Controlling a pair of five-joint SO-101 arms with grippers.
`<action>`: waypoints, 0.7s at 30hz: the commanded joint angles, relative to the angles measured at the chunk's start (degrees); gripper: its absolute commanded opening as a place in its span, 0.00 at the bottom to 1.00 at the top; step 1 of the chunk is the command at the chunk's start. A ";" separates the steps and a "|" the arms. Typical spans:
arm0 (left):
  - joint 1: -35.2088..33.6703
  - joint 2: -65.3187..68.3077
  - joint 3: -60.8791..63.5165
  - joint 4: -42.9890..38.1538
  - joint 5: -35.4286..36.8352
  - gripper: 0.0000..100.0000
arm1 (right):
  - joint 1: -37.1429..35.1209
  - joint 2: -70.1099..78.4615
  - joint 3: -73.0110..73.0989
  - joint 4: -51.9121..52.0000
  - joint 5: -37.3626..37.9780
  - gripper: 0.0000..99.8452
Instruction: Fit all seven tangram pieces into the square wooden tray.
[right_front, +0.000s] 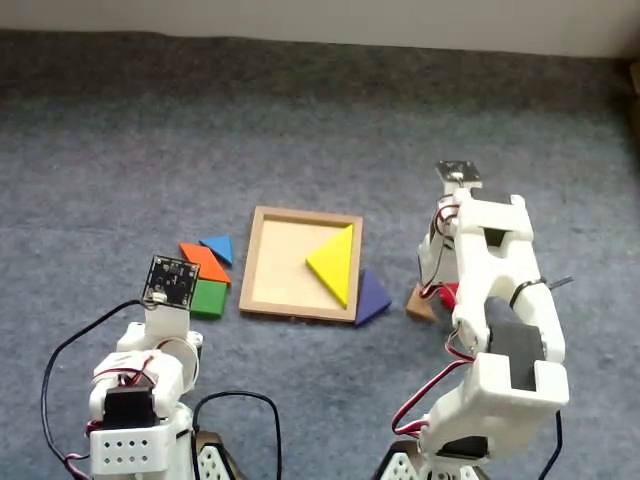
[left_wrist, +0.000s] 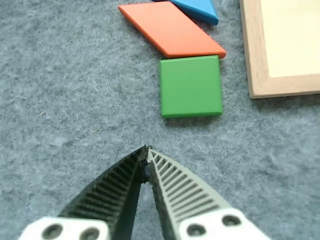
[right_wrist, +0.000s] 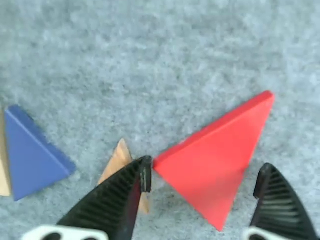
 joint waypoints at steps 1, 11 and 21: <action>-0.13 -1.19 1.10 0.44 -0.44 0.01 | 0.92 -0.66 -2.68 -0.92 -0.53 0.32; -0.13 -1.19 1.10 0.44 -0.44 0.01 | 0.92 -0.66 -2.51 -0.92 -0.53 0.32; -0.13 -1.19 1.10 0.44 -0.44 0.01 | 1.45 0.13 -2.51 -0.92 -0.88 0.32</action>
